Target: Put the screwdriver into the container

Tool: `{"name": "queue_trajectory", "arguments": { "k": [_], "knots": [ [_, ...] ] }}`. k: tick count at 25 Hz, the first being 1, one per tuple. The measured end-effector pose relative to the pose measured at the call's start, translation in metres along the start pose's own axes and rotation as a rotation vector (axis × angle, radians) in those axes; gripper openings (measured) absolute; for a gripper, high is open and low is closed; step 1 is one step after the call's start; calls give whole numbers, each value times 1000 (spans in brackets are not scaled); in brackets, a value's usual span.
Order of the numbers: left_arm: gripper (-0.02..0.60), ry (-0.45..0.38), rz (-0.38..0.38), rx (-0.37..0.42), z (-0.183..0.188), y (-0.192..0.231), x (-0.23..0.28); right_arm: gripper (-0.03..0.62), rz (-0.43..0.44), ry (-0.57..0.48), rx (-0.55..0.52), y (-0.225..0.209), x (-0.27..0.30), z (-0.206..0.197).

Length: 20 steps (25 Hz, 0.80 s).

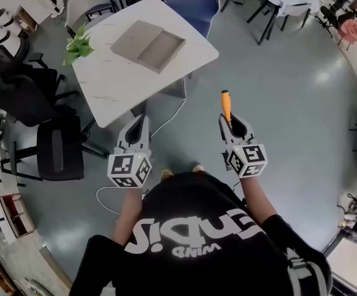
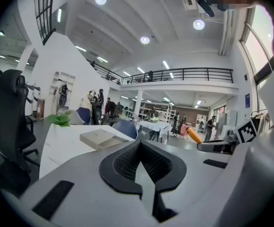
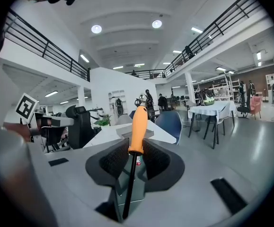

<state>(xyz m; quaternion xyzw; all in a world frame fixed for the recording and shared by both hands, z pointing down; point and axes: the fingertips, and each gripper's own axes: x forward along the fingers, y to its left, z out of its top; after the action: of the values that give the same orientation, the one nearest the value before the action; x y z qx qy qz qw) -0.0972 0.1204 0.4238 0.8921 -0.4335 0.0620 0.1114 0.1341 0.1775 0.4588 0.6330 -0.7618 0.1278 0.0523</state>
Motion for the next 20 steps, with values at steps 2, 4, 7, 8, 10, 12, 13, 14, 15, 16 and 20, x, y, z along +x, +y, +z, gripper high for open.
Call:
{"name": "queue_trajectory", "arguments": {
  "k": [2, 4, 7, 8, 10, 12, 13, 14, 15, 16, 20],
  "knots": [
    [12, -1, 2, 2, 1, -4, -1, 83, 9, -10, 16, 1, -1, 3],
    [12, -3, 5, 6, 1, -8, -2, 83, 14, -15, 24, -1, -4, 4],
    [12, -6, 17, 10, 1, -16, -1, 83, 17, -17, 29, -12, -9, 5],
    [12, -5, 22, 11, 1, -19, 0, 83, 17, -19, 33, -17, -11, 5],
    [12, -3, 28, 12, -2, -29, 3, 83, 22, -28, 38, -27, -17, 7],
    [12, -10, 30, 16, -3, -40, 9, 83, 39, -42, 27, -35, -22, 10],
    [12, -16, 31, 17, -2, -45, 14, 83, 51, -45, 18, -38, -21, 12],
    [12, -21, 34, 19, -1, -49, 17, 83, 65, -44, 11, -39, -20, 14],
    [12, -24, 40, 19, 1, -51, 19, 83, 80, -40, 7, -39, -19, 14],
    [12, -25, 46, 16, 1, -52, 20, 83, 96, -36, 8, -37, -17, 13],
    [12, -33, 70, 4, 2, -44, 26, 83, 149, -31, 4, -30, 0, 13]
  ]
}}
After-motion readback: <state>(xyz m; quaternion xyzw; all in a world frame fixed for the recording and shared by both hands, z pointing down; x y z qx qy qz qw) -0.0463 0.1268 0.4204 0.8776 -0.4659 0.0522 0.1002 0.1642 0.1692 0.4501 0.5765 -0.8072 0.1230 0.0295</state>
